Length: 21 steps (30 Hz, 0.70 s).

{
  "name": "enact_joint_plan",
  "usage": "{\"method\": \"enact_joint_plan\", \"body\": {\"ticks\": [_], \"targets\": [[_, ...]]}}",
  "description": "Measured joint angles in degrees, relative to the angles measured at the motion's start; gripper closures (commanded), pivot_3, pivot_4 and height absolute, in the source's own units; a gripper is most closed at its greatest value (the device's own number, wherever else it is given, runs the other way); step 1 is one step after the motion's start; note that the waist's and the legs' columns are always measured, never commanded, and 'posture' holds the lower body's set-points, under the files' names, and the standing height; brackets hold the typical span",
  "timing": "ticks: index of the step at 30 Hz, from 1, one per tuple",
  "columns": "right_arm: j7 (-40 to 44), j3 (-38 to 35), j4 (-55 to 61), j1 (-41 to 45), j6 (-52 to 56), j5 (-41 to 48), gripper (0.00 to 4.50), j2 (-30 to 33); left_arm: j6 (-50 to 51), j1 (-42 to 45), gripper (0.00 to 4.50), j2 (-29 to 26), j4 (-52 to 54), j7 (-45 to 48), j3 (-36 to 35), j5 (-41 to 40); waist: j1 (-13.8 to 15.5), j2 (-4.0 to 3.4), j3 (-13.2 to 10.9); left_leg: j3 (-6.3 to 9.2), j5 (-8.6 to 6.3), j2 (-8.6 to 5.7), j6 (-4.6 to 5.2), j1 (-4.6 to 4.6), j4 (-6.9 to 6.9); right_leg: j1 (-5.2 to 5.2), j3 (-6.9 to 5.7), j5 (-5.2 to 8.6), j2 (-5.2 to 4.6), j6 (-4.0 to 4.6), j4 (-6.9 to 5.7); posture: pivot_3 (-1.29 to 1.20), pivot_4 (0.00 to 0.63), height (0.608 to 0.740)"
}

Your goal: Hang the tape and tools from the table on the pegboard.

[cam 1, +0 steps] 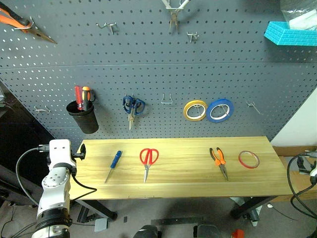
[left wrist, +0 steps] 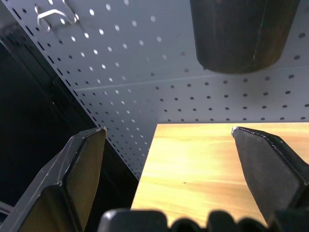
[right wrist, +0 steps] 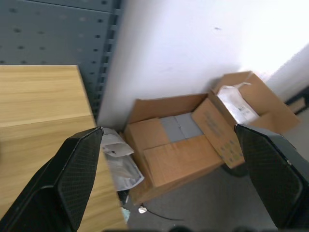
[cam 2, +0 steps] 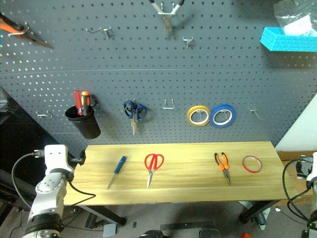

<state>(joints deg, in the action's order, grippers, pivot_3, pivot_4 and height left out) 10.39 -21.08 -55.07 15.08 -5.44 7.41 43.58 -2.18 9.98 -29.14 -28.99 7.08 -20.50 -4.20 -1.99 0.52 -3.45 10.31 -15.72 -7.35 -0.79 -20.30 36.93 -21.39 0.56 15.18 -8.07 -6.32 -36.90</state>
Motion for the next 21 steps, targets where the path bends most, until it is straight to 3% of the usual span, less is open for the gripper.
{"method": "enact_joint_plan", "body": {"ticks": [7, 12, 21], "targets": [[1.0, 0.9, 1.1, 0.5, -0.4, -0.5, 0.0, -1.0, -3.4, -1.7, 0.02, -0.4, 0.2, 0.1, 0.2, 0.8, 0.1, 0.0, 0.0, -0.17, -0.03, 0.01, 0.04, 0.13, -0.02, 0.0, 0.22, -0.02, 0.03, -0.02, 0.0, -0.03, 0.028, 0.74], [3.4, 1.2, 5.3, 0.0, 1.7, 0.1, 0.0, -3.0, 1.1, -4.0, 0.02, 1.1, 4.7, 2.1, 0.3, -1.5, 0.1, 0.1, -0.1, -0.19, -0.06, 0.03, 0.07, 0.13, -0.01, 0.0, 0.26, -0.02, 0.04, -0.03, -0.01, -0.04, 0.052, 0.74], [10.3, 7.5, 31.5, -4.3, 14.6, 0.9, 0.0, -7.9, 16.6, -4.7, 0.02, 1.1, 21.0, 9.9, 8.0, -2.5, 0.2, 0.06, -1.8, -0.16, -0.06, 0.1, 0.07, 0.02, 0.0, -0.11, 0.23, -0.01, 0.1, -0.05, -0.05, -0.07, 0.128, 0.74]]}}
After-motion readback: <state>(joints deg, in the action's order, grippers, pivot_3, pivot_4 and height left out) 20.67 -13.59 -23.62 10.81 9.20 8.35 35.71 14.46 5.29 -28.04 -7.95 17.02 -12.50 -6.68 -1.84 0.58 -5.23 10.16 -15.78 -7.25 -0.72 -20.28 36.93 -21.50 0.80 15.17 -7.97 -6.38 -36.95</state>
